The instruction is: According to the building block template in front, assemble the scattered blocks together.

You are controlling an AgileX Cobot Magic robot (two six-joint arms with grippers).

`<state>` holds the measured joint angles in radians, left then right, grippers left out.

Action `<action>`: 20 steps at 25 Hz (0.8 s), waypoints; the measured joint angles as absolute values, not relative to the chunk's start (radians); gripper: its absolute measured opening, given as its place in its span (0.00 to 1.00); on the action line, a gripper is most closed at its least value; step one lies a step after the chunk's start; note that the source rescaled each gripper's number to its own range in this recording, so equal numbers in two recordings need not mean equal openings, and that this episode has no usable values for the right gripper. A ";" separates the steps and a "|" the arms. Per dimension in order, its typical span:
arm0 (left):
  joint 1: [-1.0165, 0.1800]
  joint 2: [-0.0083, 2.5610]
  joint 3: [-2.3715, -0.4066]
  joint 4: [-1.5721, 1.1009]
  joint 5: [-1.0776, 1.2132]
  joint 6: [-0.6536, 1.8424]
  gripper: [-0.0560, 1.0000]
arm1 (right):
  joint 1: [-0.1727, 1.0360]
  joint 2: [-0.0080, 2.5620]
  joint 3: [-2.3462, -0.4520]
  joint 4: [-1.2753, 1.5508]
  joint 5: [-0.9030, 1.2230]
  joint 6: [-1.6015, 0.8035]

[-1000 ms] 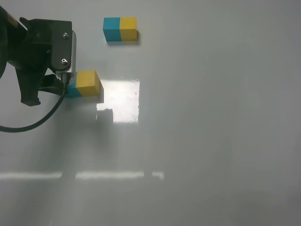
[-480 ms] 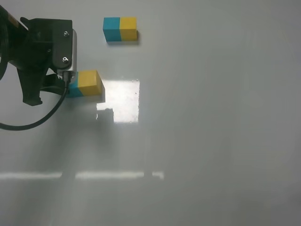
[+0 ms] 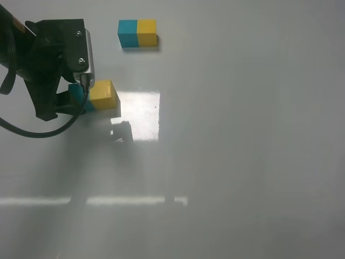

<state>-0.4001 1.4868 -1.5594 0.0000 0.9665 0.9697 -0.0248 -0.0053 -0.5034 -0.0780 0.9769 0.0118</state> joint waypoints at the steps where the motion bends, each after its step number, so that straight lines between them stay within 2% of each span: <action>1: -0.400 1.487 -1.559 0.000 0.961 0.969 0.65 | -0.025 -0.005 -0.503 -0.078 0.977 0.012; 8: -0.442 1.487 -1.559 -0.012 0.874 0.968 0.66 | -0.025 -0.005 -0.503 -0.078 0.977 0.012; 20: -0.449 1.522 -1.559 -0.042 0.878 0.965 0.66 | -0.025 -0.005 -0.503 -0.078 0.977 0.012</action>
<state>-0.4493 1.5222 -1.5594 -0.0421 0.8783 0.9654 -0.0248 -0.0053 -0.5034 -0.0780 0.9769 0.0118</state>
